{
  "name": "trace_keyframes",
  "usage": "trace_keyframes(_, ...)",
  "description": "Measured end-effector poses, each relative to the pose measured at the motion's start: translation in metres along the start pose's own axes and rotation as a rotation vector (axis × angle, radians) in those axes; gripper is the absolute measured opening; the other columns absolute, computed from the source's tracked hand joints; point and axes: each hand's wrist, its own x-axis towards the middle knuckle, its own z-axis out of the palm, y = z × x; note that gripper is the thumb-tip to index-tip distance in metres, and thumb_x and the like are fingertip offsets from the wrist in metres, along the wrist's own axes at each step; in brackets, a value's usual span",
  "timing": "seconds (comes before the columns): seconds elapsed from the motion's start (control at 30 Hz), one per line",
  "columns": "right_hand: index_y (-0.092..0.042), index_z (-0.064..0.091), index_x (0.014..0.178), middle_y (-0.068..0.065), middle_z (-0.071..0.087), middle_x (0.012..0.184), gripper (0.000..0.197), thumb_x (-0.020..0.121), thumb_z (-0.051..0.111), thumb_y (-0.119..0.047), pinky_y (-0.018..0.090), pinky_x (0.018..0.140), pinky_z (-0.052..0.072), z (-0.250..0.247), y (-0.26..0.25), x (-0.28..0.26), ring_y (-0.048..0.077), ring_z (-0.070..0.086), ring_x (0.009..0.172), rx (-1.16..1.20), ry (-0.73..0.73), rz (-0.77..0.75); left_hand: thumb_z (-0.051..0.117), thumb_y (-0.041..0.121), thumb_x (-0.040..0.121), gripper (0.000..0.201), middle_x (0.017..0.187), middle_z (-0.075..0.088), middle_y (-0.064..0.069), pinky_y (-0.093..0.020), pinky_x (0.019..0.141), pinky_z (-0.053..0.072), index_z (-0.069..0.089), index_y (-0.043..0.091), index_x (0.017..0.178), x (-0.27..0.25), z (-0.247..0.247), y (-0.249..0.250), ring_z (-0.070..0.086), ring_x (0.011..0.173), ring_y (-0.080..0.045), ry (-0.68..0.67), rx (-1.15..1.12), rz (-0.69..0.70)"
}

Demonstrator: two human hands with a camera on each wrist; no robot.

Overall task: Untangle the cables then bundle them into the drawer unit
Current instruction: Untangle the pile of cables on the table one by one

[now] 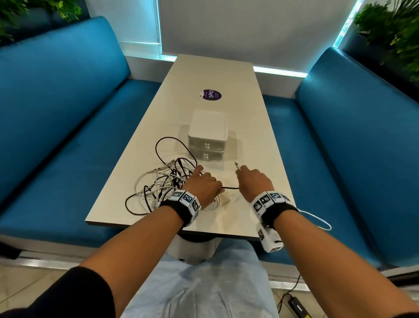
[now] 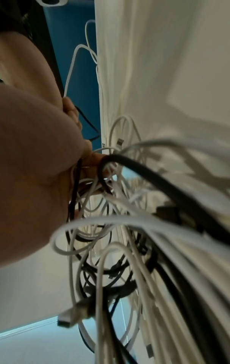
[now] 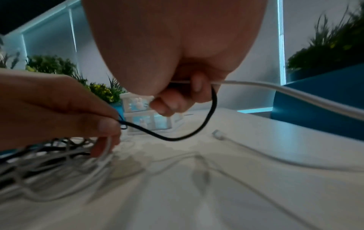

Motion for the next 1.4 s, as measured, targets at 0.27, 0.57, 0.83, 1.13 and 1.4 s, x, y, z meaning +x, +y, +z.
trace_keyframes(0.27,-0.006,0.057,0.103,0.019,0.065,0.108,0.032,0.103,0.033,-0.027,0.039,0.081,0.043,0.013,-0.026,0.003,0.038,0.058,0.102,0.425,-0.192,-0.065,0.041,0.021,0.101,0.021,0.094,0.064,0.002,-0.052,0.109,0.022,0.06,0.023,0.108,0.001,-0.009,-0.005,0.06,0.104,-0.025,0.001,-0.079,-0.098)
trace_keyframes(0.57,-0.011,0.052,0.113,0.017,0.065,0.1,0.024,0.103,0.035,-0.025,0.039,0.074,0.045,0.015,-0.01,-0.002,0.036,0.061,0.091,0.29,-0.208,-0.118,0.036,0.031,0.104,0.024,0.102,0.058,0.002,-0.045,0.1,0.025,0.059,0.024,0.109,0.004,-0.006,-0.014,0.058,0.102,-0.023,0.007,-0.136,-0.103)
trace_keyframes(0.83,-0.017,0.047,0.119,0.007,0.054,0.085,0.024,0.102,0.032,-0.023,0.035,0.061,0.044,-0.007,0.026,0.005,0.03,0.055,0.072,-0.049,-0.158,0.027,0.036,0.035,0.104,0.028,0.102,0.062,0.002,-0.046,0.099,0.027,0.061,0.023,0.108,0.001,0.002,-0.02,0.057,0.1,-0.024,0.094,-0.066,-0.155)
trace_keyframes(1.13,-0.003,0.039,0.13,0.024,0.058,0.117,0.034,0.099,0.039,-0.017,0.038,0.078,0.044,0.014,0.015,0.002,0.041,0.059,0.105,0.275,-0.151,0.232,0.039,0.038,0.102,0.028,0.107,0.066,0.006,-0.05,0.102,0.023,0.065,0.029,0.11,0.003,0.005,-0.009,0.053,0.107,-0.022,0.055,-0.02,-0.092)
trace_keyframes(1.4,-0.006,0.052,0.109,0.023,0.066,0.1,0.026,0.102,0.035,-0.024,0.041,0.073,0.045,0.018,-0.018,0.005,0.042,0.06,0.093,0.392,-0.127,-0.021,0.039,0.036,0.102,0.027,0.104,0.066,0.003,-0.05,0.102,0.025,0.064,0.026,0.107,0.003,0.0,-0.005,0.054,0.106,-0.023,0.054,-0.023,-0.11)
